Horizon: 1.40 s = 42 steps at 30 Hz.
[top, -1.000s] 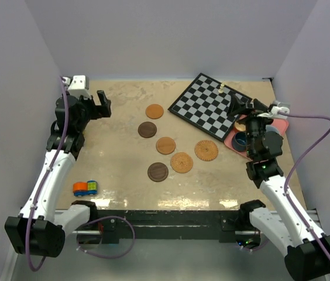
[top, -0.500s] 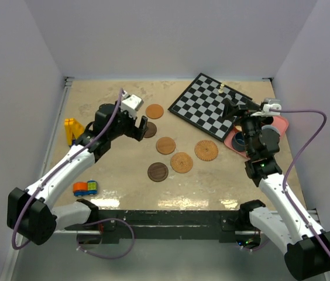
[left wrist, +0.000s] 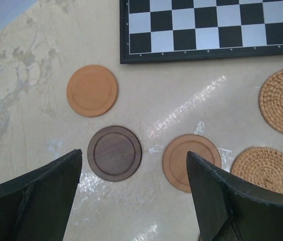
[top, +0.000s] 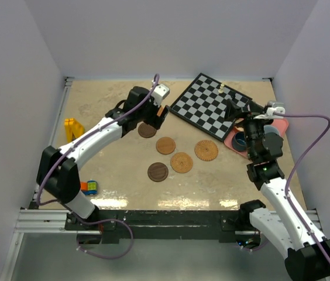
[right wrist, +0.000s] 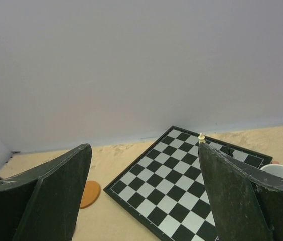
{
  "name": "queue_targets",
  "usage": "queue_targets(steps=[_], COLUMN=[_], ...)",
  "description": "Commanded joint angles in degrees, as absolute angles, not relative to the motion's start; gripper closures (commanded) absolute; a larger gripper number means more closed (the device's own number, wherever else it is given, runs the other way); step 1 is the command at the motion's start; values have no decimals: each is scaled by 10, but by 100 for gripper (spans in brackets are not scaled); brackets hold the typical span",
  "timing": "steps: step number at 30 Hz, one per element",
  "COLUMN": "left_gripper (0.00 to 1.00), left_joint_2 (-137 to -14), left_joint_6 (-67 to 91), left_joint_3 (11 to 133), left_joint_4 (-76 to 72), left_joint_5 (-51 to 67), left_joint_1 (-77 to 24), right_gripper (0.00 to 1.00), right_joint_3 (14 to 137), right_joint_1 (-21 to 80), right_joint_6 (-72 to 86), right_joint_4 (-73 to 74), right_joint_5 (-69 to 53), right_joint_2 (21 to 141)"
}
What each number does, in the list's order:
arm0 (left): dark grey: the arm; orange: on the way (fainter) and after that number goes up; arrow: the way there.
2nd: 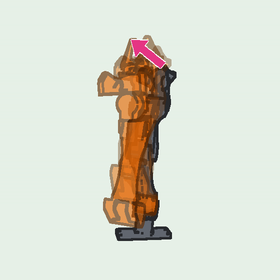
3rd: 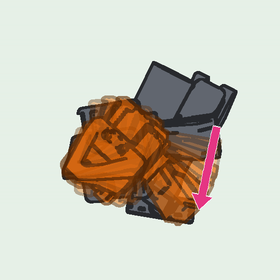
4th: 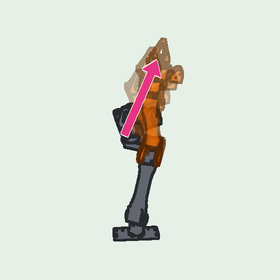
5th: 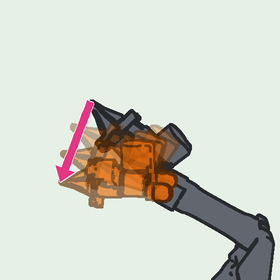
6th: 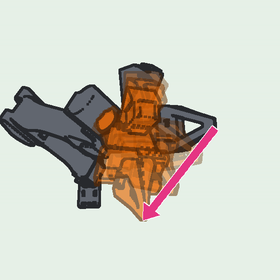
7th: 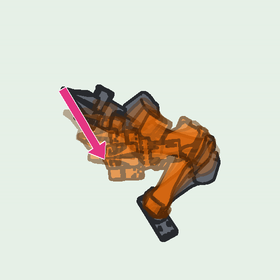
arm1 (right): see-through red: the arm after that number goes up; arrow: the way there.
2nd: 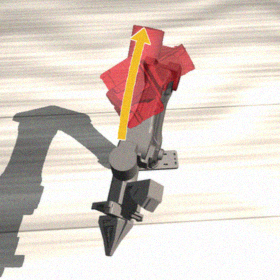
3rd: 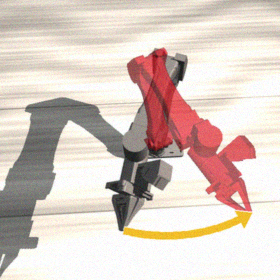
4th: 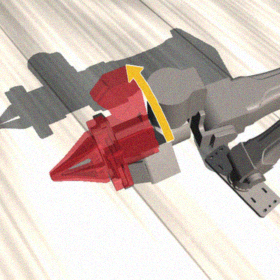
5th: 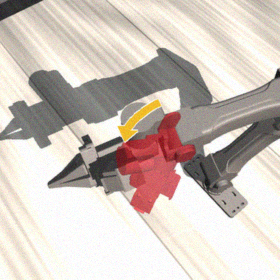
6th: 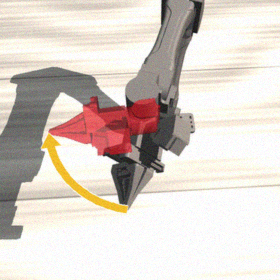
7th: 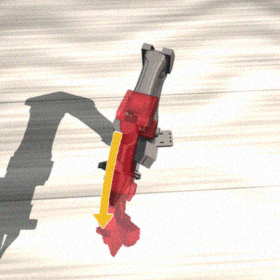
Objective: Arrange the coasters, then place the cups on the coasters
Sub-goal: Move the coaster to the corner of the board.
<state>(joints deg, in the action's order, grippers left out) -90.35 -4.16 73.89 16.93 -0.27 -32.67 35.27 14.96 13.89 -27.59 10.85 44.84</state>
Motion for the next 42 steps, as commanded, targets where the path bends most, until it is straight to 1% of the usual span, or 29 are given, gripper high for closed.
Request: queue_targets(steps=[1, 3, 5, 8, 9, 11, 12, 15, 17, 24, 26, 28, 36, 38, 42], left_gripper=[12, 15, 21, 26, 30, 33, 37, 42, 48, 51, 54, 55, 55, 60, 63], left_joint_2=[-980, -1017, -1053, -1101, -1113, -1142, -1153, -1183, -1198, -1241, -1261, -1285, -1320, -1330, -1341], left_joint_6=[-63, -70, -78, -87, -90, -91, -91, -95, -96, -96, -90, -77, -83, -85, -86], left_joint_3=[821, 850, 881, 922, 929, 944, 952, 971, 976, 989, 1009, 1036, 1068, 1077, 1088], left_joint_4=[193, 188, 190, 192, 189, 185, 186, 188, 186, 157, 163, 177, 180, 190, 204], left_joint_5=[-24, -24, -28, -31, -30, -28, -28, -27, -30, -60, -94, -127, -102, -100, -86], left_joint_1=[-326, -326, -325, -326, -326, -326, -325, -325, -325, -324, -323, -320, -309, -306, -296], right_gripper=[8, 8, 8, 7, 7, 7, 7, 7, 7, 7, 7, 7, 7, 7, 7], right_joint_3=[348, 347, 346, 342, 341, 339, 338, 338, 338, 336, 335, 334, 333, 333, 332], right_joint_1=[151, 151, 151, 151, 151, 151, 151, 151, 151, 151, 151, 151, 151, 151, 151], right_joint_6=[135, 135, 137, 139, 140, 140, 139, 140, 140, 142, 143, 144, 149, 150, 151], right_joint_4=[-283, -280, -279, -279, -278, -278, -277, -274, -273, -272, -272, -273, -275, -275, -275], right_joint_5=[113, 114, 114, 116, 117, 119, 120, 120, 121, 121, 121, 120, 119, 120, 120], right_joint_2=[434, 431, 426, 418, 415, 411, 410, 408, 405, 398, 397, 398, 404, 405, 405])
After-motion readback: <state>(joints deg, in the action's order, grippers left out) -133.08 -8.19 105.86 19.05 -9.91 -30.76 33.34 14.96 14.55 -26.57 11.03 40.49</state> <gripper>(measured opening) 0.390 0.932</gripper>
